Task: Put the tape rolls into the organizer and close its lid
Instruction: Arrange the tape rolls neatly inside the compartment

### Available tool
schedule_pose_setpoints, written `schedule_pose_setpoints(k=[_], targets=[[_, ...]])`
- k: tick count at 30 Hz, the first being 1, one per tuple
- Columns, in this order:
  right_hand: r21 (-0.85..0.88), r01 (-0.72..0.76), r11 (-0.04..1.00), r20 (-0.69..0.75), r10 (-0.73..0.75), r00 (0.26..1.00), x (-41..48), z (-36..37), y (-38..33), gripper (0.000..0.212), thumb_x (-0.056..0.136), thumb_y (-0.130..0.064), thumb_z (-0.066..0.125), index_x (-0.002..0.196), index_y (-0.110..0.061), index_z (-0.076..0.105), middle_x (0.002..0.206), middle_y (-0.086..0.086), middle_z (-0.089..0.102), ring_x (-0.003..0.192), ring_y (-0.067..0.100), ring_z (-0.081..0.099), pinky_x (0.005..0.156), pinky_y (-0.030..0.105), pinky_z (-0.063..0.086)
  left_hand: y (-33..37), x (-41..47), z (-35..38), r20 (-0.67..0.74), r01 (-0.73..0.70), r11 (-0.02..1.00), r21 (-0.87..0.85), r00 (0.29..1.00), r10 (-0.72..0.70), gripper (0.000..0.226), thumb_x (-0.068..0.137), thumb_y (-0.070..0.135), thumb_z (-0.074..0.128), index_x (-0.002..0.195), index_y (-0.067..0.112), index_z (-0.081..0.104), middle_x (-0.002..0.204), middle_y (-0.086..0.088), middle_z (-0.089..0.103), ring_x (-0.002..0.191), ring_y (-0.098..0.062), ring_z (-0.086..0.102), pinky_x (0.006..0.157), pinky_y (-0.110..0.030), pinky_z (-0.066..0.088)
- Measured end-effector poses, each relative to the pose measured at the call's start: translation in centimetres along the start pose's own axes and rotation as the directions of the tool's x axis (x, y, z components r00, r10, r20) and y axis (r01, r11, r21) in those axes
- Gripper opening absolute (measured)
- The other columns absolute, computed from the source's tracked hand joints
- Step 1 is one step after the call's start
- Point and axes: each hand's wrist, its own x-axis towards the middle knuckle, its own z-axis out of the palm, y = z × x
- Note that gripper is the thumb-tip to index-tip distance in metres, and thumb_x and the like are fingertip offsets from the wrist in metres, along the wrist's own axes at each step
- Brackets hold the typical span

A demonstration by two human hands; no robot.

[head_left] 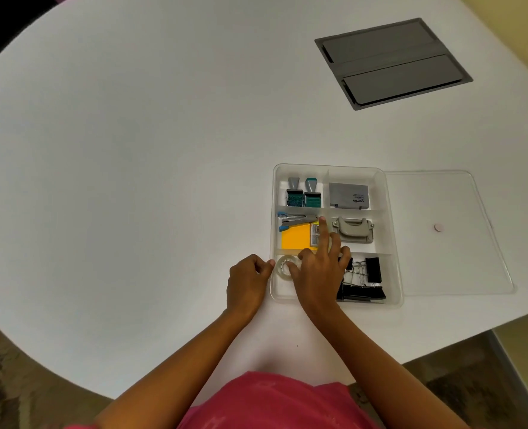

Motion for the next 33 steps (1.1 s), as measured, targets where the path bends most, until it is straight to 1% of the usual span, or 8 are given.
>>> schedule_pose_setpoints(k=[3,7,10,15,18,25,29,33], targets=[[0.055,0.028,0.998,-0.015,-0.028,1.000,0.1,-0.5,0.6,0.031,0.076,-0.045,0.073,0.082,-0.015,0.076,0.159,0.005,0.020,0.141,0.034,0.027,0.107,0.053,0.025,0.0,0.0,-0.1,0.004,0.007,1.000,0.001,1.000,-0.007,0.026,0.090,0.039,0.057,0.078,0.016,0.060,0.077,0.001,0.064,0.076,-0.022,0.066,0.078,-0.037,0.054],[-0.033,0.043,0.999,0.157,-0.038,0.987,0.1,-0.5,0.8,0.053,0.066,-0.061,0.073,0.098,-0.018,0.071,0.162,0.005,-0.004,0.145,0.034,0.010,0.109,0.053,0.021,0.0,0.1,-0.1,0.007,0.016,1.000,0.012,1.000,-0.016,0.027,0.089,0.041,0.057,0.077,0.017,0.060,0.075,0.005,0.061,0.075,-0.021,0.066,0.078,-0.040,0.055],[-0.118,0.073,0.990,0.254,-0.041,0.966,-0.1,0.1,0.5,0.056,0.067,-0.055,0.076,0.106,-0.017,0.065,0.161,0.009,-0.012,0.146,0.037,0.002,0.111,0.056,0.019,-0.1,0.1,-0.2,0.009,0.013,1.000,0.025,1.000,-0.013,0.027,0.089,0.042,0.057,0.078,0.018,0.061,0.075,0.005,0.062,0.075,-0.019,0.065,0.076,-0.036,0.053],[-0.111,0.083,0.990,0.150,-0.066,0.986,-0.6,1.1,0.1,0.026,0.074,-0.029,0.077,0.093,-0.013,0.068,0.161,0.010,0.005,0.145,0.037,0.015,0.111,0.055,0.023,0.1,0.1,-0.2,0.011,0.012,0.999,0.042,1.000,-0.013,0.027,0.089,0.043,0.056,0.081,0.017,0.061,0.077,0.005,0.062,0.076,-0.018,0.064,0.075,-0.033,0.051],[-0.065,0.081,0.995,0.097,-0.074,0.993,-0.6,1.1,0.1,0.023,0.070,-0.025,0.080,0.086,-0.012,0.070,0.160,0.011,0.014,0.143,0.038,0.022,0.110,0.055,0.025,0.0,0.0,-0.2,0.007,0.014,0.999,0.046,1.000,-0.014,0.027,0.089,0.042,0.056,0.081,0.017,0.061,0.076,0.005,0.061,0.076,-0.019,0.064,0.075,-0.034,0.051],[-0.094,0.058,0.994,0.181,-0.040,0.983,-0.8,-0.1,0.9,0.050,0.069,-0.041,0.080,0.110,-0.017,0.061,0.161,0.012,0.004,0.144,0.036,0.013,0.111,0.054,0.018,0.1,0.0,-0.3,0.022,0.014,0.999,0.028,1.000,-0.015,0.030,0.089,0.043,0.057,0.081,0.015,0.062,0.078,0.004,0.062,0.077,-0.021,0.065,0.077,-0.039,0.053],[-0.116,-0.050,0.992,0.075,0.059,0.995,-1.6,-1.3,2.5,0.045,0.070,-0.043,0.079,0.100,-0.012,0.067,0.159,0.013,0.015,0.142,0.037,0.020,0.110,0.055,0.021,-0.1,0.0,-0.4,0.026,0.027,1.000,-0.004,0.999,-0.027,0.032,0.089,0.043,0.057,0.083,0.012,0.064,0.078,0.002,0.064,0.077,-0.021,0.066,0.078,-0.040,0.053],[-0.241,-0.092,0.966,0.190,0.140,0.972,-1.7,-1.3,2.8,0.054,0.071,-0.062,0.069,0.098,-0.015,0.069,0.160,0.013,0.009,0.143,0.035,0.015,0.113,0.053,0.019,-0.1,-0.2,-0.3,0.028,0.028,0.999,-0.016,0.999,-0.028,0.032,0.090,0.042,0.055,0.083,0.011,0.063,0.081,-0.001,0.067,0.078,-0.022,0.066,0.078,-0.041,0.054]])
